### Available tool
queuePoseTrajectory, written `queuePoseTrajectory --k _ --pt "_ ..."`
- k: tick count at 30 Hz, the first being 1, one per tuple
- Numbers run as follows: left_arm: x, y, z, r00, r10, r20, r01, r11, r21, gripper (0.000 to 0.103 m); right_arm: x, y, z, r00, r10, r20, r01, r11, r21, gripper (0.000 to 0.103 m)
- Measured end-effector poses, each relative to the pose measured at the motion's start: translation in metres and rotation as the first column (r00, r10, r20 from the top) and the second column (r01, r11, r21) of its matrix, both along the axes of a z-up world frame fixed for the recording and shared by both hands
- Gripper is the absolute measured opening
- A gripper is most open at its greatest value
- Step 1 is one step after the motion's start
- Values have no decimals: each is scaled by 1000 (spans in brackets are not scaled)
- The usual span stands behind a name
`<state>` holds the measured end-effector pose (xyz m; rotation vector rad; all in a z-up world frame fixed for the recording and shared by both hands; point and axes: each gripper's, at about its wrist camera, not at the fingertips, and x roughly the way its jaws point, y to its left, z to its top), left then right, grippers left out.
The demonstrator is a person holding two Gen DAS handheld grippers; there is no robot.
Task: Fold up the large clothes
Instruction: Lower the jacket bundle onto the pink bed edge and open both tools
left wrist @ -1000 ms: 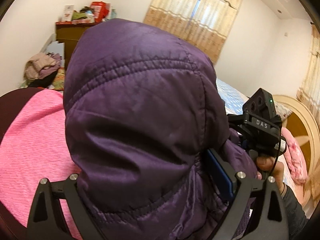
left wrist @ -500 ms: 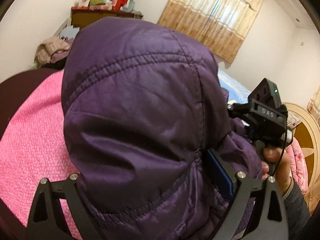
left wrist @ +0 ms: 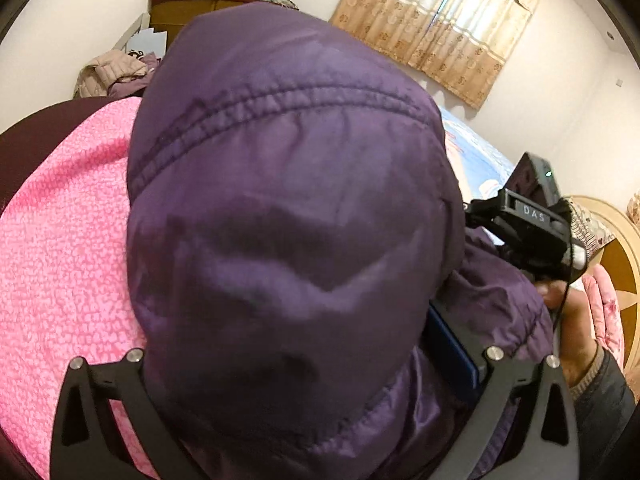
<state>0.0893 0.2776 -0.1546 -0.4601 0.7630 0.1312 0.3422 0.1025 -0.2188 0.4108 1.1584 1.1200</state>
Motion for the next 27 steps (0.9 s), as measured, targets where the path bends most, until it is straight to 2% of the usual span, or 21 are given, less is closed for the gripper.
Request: queuePoseTrajectory --k 4,7,10,12,15,18,19,20,24,27 --pt "-15 -4 12 1000 18 -6 -18 1000 20 103 -9 -20 12 999 -38 7 37 999 38 76" --pt "-33 -3 25 999 34 -14 -34 999 14 103 -24 -54 37 995 -93 47 90 994 66 76" --pt "-52 -12 37 999 41 -21 -40 997 71 103 -39 -86 70 978 -175 114 164 982 97 77" --pt "-64 -22 49 999 37 -11 -35 982 186 103 -63 -108 97 948 -240 210 223 969 103 80" --pt "-82 -27 65 999 33 15 -36 959 282 103 -102 -116 128 906 -273 324 247 961 121 81" --pt "-98 -26 81 996 30 79 -52 955 292 103 -143 -112 156 852 -282 441 267 959 96 83" --pt "-102 -21 82 994 32 100 -60 956 288 103 -159 -112 163 824 -286 489 289 955 72 84" --pt "-106 -19 85 992 36 120 -70 955 289 103 -179 -110 170 780 -288 556 318 947 44 84" --pt "-117 -25 101 979 33 203 -99 941 325 103 -221 -103 185 689 -274 671 346 938 27 85" --pt "-119 -28 111 968 26 248 -111 935 338 103 -239 -107 191 662 -265 702 345 938 28 85"
